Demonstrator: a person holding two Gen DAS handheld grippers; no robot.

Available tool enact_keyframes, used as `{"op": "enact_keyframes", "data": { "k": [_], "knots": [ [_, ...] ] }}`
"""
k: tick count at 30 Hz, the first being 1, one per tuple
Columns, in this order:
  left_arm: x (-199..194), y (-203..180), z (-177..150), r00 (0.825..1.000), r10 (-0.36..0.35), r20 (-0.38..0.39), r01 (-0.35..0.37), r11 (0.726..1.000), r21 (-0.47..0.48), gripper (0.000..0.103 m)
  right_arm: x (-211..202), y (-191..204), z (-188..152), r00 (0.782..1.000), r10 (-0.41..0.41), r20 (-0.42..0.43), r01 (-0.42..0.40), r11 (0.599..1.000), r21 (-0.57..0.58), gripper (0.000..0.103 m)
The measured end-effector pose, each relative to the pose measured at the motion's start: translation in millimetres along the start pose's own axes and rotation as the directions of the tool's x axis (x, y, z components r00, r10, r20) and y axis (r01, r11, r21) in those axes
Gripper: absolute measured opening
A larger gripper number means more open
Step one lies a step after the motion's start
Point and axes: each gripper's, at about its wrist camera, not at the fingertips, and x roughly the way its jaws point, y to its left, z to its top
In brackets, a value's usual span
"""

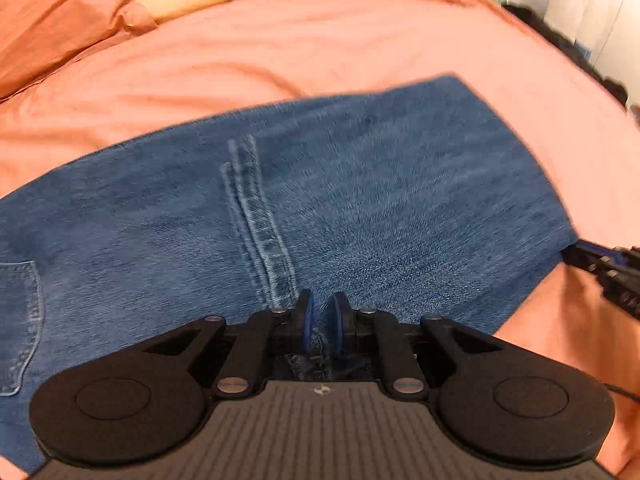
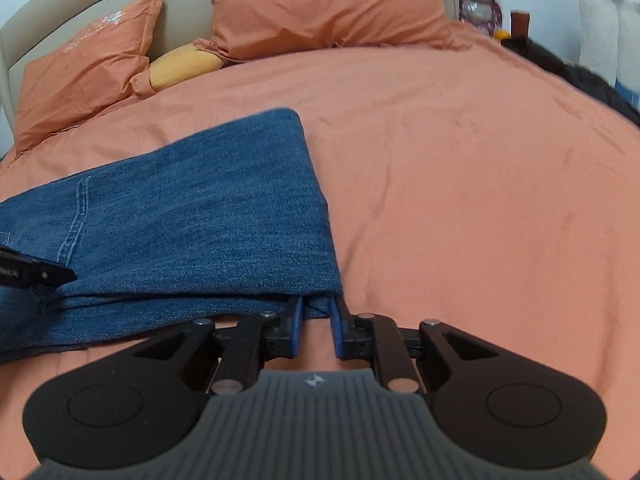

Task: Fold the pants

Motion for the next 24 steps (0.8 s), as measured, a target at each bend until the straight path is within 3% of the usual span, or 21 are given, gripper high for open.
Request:
{"op": "enact_keyframes", "data": {
  "k": [5, 9, 12, 17, 21, 24],
  "knots": [
    [-47.2, 36.9, -11.5, 0.997, 0.001, 0.071, 0.004, 0.997, -0.078, 0.027, -24.9, 31.3, 3.9, 0.992, 0.014, 0.127, 0.0, 0.994, -0.108, 0.014],
    [-85.3, 80.2, -26.1, 0.99, 0.075, 0.121, -0.054, 0.985, -0.166, 0.053, -42.6, 68.2, 8.9, 0.969, 0.125, 0.214, -0.086, 0.979, -0.183, 0.017],
    [-107.9, 121.3, -38.2, 0.979, 0.148, 0.137, -0.11, 0.961, -0.253, 0.058, -41.8, 101.1, 12.7, 0.954, 0.218, 0.205, -0.17, 0.959, -0.229, 0.017],
    [-134.0, 189.6, -63.1, 0.951, 0.276, 0.14, -0.19, 0.879, -0.438, 0.069, -25.9, 156.1, 19.4, 0.947, 0.278, 0.16, -0.211, 0.916, -0.341, 0.017],
    [-145.1, 234.3, -85.1, 0.916, 0.383, 0.123, -0.26, 0.798, -0.544, 0.078, -6.2, 188.7, 27.1, 0.946, 0.307, 0.1, -0.25, 0.893, -0.375, 0.022],
    [-143.8, 264.8, -97.1, 0.912, 0.398, 0.1, -0.245, 0.724, -0.644, 0.081, 13.7, 201.9, 30.6, 0.946, 0.317, 0.063, -0.273, 0.889, -0.367, 0.022]
  ]
}}
